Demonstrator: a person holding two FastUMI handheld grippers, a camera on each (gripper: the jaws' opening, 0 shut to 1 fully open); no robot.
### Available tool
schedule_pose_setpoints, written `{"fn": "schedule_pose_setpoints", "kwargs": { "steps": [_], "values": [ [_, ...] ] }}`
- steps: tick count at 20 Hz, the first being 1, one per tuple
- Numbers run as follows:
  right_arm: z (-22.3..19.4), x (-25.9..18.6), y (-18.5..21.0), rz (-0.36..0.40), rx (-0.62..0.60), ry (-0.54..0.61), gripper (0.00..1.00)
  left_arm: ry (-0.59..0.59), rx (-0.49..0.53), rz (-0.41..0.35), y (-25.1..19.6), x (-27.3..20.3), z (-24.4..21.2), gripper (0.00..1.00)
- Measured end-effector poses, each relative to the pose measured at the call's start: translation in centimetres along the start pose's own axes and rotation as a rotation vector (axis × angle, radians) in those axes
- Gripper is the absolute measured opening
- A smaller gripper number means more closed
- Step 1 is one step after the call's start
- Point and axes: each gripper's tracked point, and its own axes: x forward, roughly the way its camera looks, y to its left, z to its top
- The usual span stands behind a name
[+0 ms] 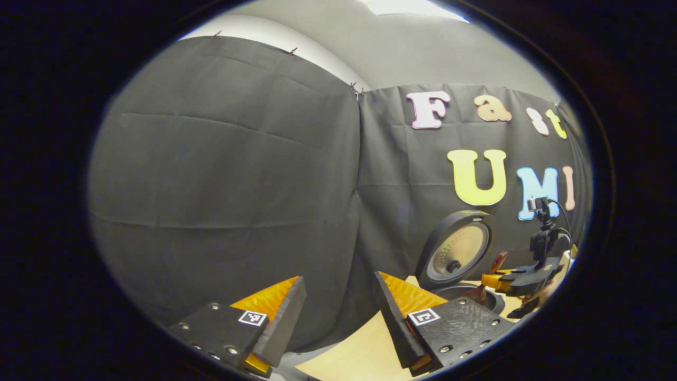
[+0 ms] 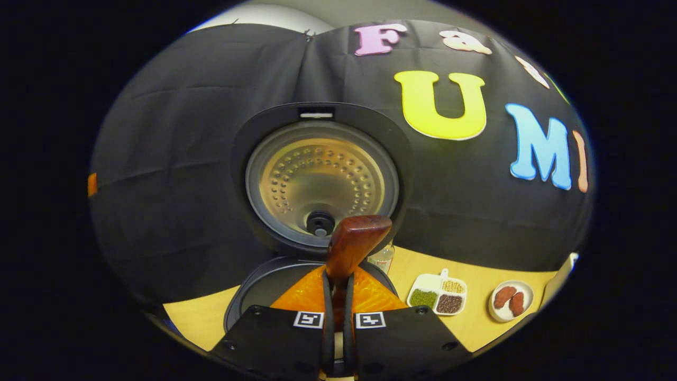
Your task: Close the left gripper, press the button to open the rice cooker; take a wooden spoon from the chopstick holder with the right hand, scoop a spoonful of rice and pour it into the rice cooker, then put the wooden spoon back into the chopstick holder.
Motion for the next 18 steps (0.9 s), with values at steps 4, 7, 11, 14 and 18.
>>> {"fn": "schedule_pose_setpoints", "kwargs": {
  "steps": [4,7,11,14,18],
  "values": [
    [0.6,-0.2,1.2,-0.008,-0.195,-0.038,0.08,-0.001,-0.007,0.002,-0.1,0.1,0.0,0.81],
    [1.2,-0.3,1.8,-0.026,-0.345,-0.07,0.08,-0.005,-0.003,0.0,-0.2,0.1,0.0,0.82],
    [1.5,-0.4,1.6,-0.058,-0.44,-0.087,0.08,-0.003,-0.001,-0.001,-0.2,0.2,-0.1,0.8],
    [1.2,-0.3,1.6,-0.044,-0.418,-0.071,0.07,-0.006,-0.004,-0.001,-0.3,0.3,-0.1,0.81],
    [0.6,-0.5,0.8,-0.017,-0.212,-0.018,0.08,-0.017,-0.012,-0.011,-0.5,0.4,0.0,0.81]
  ]
}}
